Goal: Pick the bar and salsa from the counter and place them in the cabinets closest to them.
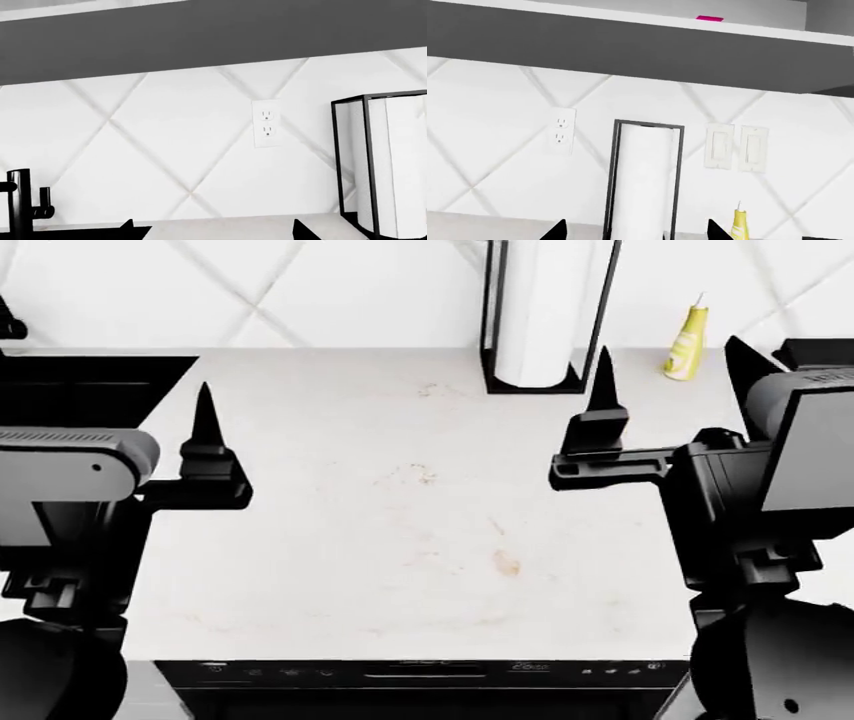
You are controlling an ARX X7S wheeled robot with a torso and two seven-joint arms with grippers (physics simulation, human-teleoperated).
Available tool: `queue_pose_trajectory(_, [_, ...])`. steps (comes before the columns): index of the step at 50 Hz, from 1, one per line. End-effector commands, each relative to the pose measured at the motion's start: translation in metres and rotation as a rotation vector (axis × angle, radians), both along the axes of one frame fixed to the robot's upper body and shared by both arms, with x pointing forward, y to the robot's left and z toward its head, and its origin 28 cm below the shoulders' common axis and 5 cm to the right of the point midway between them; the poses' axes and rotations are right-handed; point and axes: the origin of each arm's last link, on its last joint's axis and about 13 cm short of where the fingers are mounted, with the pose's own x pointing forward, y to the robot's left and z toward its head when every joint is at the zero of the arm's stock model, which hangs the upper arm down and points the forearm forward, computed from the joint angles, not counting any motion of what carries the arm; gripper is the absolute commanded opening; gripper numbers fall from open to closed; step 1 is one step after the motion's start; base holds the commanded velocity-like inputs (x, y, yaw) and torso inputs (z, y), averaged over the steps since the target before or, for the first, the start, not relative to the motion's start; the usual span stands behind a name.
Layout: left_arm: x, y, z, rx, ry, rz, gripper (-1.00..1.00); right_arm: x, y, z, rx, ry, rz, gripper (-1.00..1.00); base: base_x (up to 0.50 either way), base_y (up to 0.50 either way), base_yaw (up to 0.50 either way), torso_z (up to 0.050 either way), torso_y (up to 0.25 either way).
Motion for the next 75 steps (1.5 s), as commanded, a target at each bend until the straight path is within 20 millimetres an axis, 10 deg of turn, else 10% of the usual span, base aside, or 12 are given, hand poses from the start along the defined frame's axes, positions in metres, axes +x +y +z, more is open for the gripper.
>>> queue_pose_trajectory(1, [-0.001,0.001,0.0,-0.002,-0.004,0.006,1.0,-0.007,0.004,-0.043,0.043,0.05,-0.003,1.0,0.0,0.5,0.0,0.0,0.0])
queue_pose_trajectory(16, [-0.001,0.0,-0.004,-0.01,-0.004,0.006,1.0,-0.001,0.013,-0.076,0.07,0.099,0.02,1.0,0.07,0.5,0.0,0.0,0.0])
queue_pose_trajectory(75, [-0.002,0.0,-0.004,-0.029,-0.013,0.015,1.0,-0.005,0.015,-0.078,0.104,0.122,0.015,1.0,0.06,0.5,0.0,0.0,0.0])
